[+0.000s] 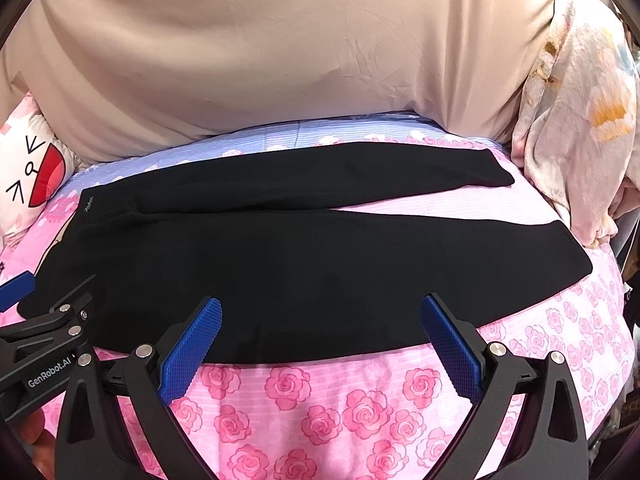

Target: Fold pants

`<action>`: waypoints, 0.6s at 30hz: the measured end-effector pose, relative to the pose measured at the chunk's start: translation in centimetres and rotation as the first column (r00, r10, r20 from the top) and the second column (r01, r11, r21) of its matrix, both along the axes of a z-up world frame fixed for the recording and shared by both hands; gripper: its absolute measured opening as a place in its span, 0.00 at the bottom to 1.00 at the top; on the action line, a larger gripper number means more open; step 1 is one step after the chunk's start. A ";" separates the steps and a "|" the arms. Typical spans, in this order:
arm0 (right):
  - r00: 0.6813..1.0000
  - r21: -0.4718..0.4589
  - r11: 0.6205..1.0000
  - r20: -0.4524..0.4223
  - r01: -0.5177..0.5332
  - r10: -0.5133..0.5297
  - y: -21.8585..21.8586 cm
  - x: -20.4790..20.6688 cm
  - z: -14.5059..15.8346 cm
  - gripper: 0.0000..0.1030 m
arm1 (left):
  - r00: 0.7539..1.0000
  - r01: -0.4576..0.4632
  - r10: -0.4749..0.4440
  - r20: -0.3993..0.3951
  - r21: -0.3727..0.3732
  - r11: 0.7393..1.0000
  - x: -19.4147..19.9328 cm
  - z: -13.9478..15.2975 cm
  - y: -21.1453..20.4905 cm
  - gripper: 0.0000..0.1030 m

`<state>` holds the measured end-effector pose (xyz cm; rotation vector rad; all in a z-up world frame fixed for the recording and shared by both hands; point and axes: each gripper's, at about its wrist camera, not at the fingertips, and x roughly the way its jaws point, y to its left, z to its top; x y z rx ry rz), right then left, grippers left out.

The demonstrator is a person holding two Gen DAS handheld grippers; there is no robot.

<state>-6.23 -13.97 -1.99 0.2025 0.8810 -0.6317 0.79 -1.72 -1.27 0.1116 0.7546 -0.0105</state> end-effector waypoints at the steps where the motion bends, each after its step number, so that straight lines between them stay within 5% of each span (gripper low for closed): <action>1: 1.000 0.001 1.000 0.000 -0.001 0.001 0.0 0.0 0.0 0.95 | 1.000 -0.001 0.001 -0.001 -0.001 1.000 0.0 0.0 0.1 0.95; 18: 0.999 0.007 1.000 -0.034 -0.003 0.003 0.3 1.5 -0.9 0.95 | 0.999 -0.014 0.014 -0.039 0.000 1.000 1.3 -1.1 1.2 0.95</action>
